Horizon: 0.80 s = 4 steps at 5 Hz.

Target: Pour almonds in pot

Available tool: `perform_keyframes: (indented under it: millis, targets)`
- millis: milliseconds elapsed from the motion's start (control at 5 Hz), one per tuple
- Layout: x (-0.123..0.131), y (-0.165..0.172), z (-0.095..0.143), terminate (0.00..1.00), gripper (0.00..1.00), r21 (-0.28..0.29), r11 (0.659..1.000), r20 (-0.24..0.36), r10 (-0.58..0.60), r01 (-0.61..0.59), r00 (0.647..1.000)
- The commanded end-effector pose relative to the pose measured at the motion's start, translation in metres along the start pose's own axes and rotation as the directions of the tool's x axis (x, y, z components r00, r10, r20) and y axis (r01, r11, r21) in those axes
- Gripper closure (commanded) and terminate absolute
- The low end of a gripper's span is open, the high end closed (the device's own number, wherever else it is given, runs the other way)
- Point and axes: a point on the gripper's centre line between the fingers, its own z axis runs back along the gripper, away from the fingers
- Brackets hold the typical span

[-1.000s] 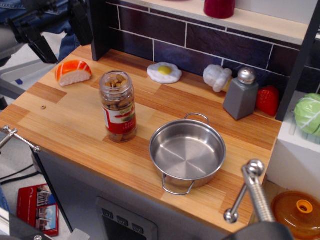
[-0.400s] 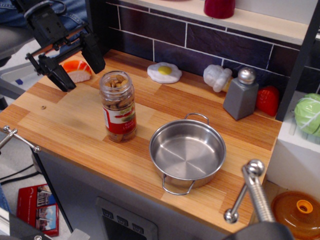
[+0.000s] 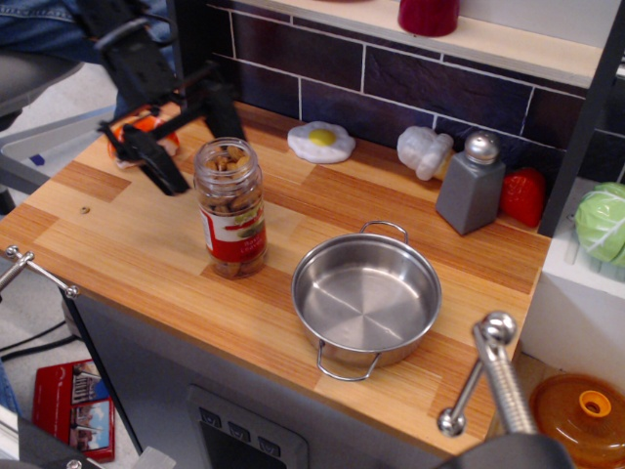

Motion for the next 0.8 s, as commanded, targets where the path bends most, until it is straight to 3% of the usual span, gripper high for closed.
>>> perform_keyframes:
  millis: [0,600]
  targets:
    - [-0.023,0.002,-0.003,0.0,0.0,0.025,0.999,0.032,-0.031,0.03,0.999]
    - [-0.043,0.003,-0.021,0.0,0.0,0.117,0.993,-0.023,-0.011,0.013,1.0]
